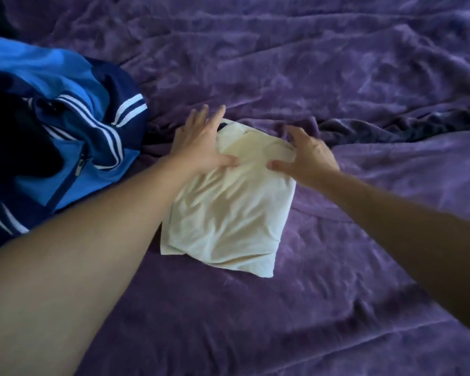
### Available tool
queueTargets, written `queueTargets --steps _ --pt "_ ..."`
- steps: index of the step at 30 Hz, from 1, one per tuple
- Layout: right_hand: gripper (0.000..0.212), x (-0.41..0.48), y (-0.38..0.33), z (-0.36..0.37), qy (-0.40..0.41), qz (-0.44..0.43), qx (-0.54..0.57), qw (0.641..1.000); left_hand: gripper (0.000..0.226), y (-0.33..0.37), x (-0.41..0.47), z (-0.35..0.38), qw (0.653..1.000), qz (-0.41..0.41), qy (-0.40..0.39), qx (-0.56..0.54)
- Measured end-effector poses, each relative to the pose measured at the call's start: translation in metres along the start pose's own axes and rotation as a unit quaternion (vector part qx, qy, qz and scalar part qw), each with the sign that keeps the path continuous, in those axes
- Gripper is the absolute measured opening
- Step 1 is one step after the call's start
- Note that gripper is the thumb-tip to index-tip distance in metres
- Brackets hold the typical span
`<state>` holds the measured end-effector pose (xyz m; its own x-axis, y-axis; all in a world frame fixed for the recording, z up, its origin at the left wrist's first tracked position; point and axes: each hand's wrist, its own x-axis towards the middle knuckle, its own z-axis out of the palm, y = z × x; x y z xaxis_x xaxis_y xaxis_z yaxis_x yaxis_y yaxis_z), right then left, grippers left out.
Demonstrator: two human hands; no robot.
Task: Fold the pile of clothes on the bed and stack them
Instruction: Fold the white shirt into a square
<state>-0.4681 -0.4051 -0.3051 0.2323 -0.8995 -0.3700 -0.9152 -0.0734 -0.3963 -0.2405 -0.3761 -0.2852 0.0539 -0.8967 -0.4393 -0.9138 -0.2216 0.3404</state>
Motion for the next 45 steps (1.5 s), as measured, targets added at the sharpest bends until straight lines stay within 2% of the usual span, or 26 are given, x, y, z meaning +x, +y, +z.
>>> queueTargets --steps 3,5,8,10,15,18,20,24,27,29,33,39,45 --pt "0.054 -0.011 -0.011 -0.011 -0.037 -0.017 -0.052 0.998 0.121 0.012 0.005 -0.002 0.991 0.061 -0.052 0.11" --pt "0.033 -0.032 -0.017 -0.024 -0.003 -0.074 -0.093 0.993 0.114 0.021 -0.005 -0.003 0.981 0.097 -0.052 0.162" --pt "0.017 -0.076 -0.017 -0.041 0.105 -0.171 -0.063 0.978 0.066 0.035 -0.026 -0.012 0.968 0.143 0.01 0.205" --pt "0.016 -0.106 -0.014 -0.051 0.124 -0.189 -0.032 0.973 0.042 0.045 -0.047 -0.019 0.959 0.169 0.067 0.216" --pt "0.018 -0.177 -0.007 -0.074 0.083 -0.215 0.095 0.968 0.031 0.066 -0.13 -0.041 0.948 0.208 0.126 0.205" --pt "0.018 -0.219 -0.01 -0.089 0.06 -0.206 0.117 0.97 0.03 0.08 -0.184 -0.05 0.929 0.249 0.157 0.225" --pt "0.02 -0.245 -0.013 -0.102 0.059 -0.197 0.108 0.973 0.025 0.091 -0.217 -0.054 0.92 0.276 0.171 0.222" --pt "0.035 -0.29 -0.007 -0.129 0.063 -0.198 0.052 0.977 0.019 0.117 -0.276 -0.057 0.928 0.275 0.119 0.223" --pt "0.022 -0.328 0.008 -0.151 0.073 -0.19 -0.031 0.979 0.031 0.144 -0.316 -0.053 0.948 0.244 0.083 0.185" --pt "0.018 -0.361 0.021 -0.167 0.093 -0.179 -0.053 0.978 0.033 0.165 -0.342 -0.048 0.95 0.238 0.109 0.168" --pt "0.021 -0.44 0.053 -0.199 0.13 -0.161 -0.058 0.977 0.02 0.216 -0.393 -0.046 0.945 0.241 0.145 0.168" --pt "0.009 -0.537 0.114 -0.251 0.184 -0.103 -0.069 0.975 0.008 0.309 -0.439 -0.042 0.918 0.34 0.129 0.155" --pt "0.014 -0.606 0.201 -0.297 0.241 -0.033 -0.099 0.965 0.016 0.419 -0.457 -0.011 0.889 0.422 0.128 0.124"
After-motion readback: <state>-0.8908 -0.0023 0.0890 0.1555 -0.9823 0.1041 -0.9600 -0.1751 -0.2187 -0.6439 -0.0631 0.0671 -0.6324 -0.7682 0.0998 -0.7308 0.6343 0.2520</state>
